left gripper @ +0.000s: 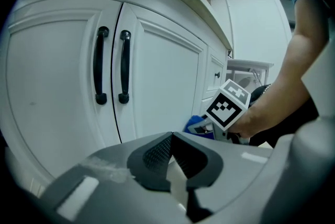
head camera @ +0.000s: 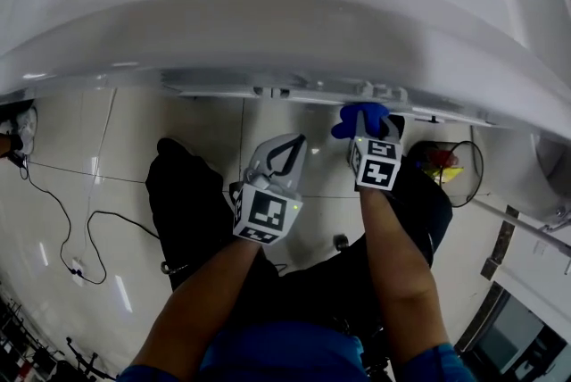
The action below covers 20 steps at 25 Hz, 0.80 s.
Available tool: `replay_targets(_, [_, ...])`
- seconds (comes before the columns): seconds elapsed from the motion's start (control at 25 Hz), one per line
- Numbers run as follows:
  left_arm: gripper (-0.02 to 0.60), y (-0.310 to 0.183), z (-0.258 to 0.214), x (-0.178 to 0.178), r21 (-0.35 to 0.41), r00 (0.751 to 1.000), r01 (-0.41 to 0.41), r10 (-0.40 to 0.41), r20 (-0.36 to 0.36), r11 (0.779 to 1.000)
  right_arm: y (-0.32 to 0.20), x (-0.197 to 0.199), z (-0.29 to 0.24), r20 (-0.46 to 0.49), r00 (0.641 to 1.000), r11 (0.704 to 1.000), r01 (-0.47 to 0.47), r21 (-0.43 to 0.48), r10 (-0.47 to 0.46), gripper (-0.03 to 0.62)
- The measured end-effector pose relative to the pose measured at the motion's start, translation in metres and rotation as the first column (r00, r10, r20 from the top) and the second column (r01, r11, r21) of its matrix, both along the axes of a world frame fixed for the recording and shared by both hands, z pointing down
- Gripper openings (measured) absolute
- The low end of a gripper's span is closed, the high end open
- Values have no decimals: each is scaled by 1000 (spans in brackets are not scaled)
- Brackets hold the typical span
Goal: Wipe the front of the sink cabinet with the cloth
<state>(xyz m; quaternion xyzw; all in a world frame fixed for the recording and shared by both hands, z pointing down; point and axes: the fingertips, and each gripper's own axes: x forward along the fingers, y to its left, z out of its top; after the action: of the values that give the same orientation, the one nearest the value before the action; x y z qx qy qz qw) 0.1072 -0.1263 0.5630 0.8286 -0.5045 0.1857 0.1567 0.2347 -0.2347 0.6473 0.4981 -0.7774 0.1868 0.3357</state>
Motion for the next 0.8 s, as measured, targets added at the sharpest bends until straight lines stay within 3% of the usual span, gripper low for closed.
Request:
replay_targets(0.28, [2,9,-5,-30,-2,998,55,-55,-6,998,19,-76,-18,61,990,991,128,30,-130,71])
replay_targets(0.56, [2,26,-17,-94,19,988,155,-155,3,988,42,-158,-23,84,964,968,248,37,-251,71])
replay_targets(0.68, [2,37,-13,-134,-20,966,254,-254,-38,967,51,-195,-25,96,949,954,296,41,-299,71])
replay_targets(0.8, [2,51,-5,-180,-81,922,370,-377,-87,925,62,-233,-24,112,932,938,343,39,-345,71])
